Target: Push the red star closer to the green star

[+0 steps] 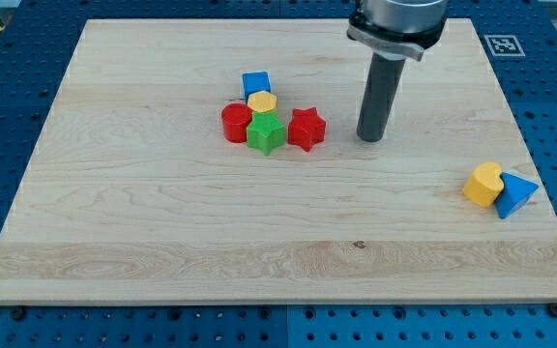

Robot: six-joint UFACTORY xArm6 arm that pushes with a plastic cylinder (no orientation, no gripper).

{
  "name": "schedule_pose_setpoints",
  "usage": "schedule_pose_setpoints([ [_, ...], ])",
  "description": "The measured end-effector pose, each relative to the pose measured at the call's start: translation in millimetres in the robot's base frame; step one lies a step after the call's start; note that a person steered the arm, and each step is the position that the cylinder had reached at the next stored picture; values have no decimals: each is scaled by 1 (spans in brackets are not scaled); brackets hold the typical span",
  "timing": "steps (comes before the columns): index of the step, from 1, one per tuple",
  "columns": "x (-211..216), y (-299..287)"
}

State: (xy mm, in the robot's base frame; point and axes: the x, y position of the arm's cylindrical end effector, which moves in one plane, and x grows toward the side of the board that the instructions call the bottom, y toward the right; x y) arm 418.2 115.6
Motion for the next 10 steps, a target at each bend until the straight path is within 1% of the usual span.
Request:
schedule_pose_setpoints([
  [1, 3, 3],
  [2, 28, -1],
  [3, 45, -21],
  [4, 45, -43],
  [5, 35, -54],
  [7, 0, -59],
  [9, -4, -64],
  [10, -4, -56],
])
